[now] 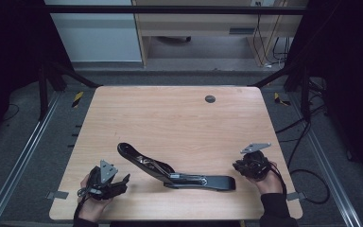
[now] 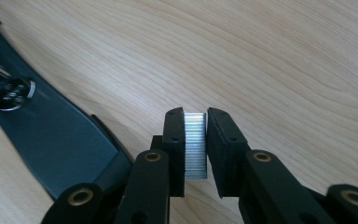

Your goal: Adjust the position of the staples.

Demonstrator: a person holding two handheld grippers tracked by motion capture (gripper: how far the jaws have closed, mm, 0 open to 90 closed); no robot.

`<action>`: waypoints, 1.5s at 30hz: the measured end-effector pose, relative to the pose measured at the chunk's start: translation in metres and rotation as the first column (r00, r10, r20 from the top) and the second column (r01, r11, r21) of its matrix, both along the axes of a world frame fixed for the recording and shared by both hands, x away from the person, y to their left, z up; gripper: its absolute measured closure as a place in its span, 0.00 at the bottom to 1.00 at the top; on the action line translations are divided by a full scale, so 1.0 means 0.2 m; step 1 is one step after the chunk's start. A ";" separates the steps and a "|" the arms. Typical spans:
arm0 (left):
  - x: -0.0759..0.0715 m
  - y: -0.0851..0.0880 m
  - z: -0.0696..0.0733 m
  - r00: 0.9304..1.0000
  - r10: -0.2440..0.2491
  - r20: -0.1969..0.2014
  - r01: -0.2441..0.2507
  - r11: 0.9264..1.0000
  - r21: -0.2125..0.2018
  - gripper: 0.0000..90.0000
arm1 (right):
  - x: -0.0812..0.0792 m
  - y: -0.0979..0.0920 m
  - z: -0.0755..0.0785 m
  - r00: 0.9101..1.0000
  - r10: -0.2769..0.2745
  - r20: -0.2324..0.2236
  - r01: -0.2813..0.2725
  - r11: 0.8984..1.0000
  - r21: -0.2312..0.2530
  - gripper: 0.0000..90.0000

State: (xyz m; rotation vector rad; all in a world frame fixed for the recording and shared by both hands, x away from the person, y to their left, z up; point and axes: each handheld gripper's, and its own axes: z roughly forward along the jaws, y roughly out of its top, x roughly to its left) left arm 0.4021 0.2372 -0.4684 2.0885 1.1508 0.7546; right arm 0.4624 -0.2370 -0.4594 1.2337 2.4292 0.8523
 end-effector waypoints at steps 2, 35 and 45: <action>0.00 0.00 0.00 1.000 0.000 0.000 0.000 1.000 0.000 0.33 | -0.01 0.01 0.01 1.000 0.012 0.002 -0.012 1.000 0.017 0.86; 0.01 0.00 -0.01 1.000 0.003 -0.008 -0.003 1.000 0.006 0.33 | -0.02 0.14 0.23 0.973 0.216 0.083 -0.223 0.970 0.097 0.86; 0.01 0.01 -0.01 1.000 0.005 -0.010 -0.005 1.000 0.000 0.33 | -0.01 0.19 0.26 0.948 0.303 0.102 -0.312 0.945 0.094 0.86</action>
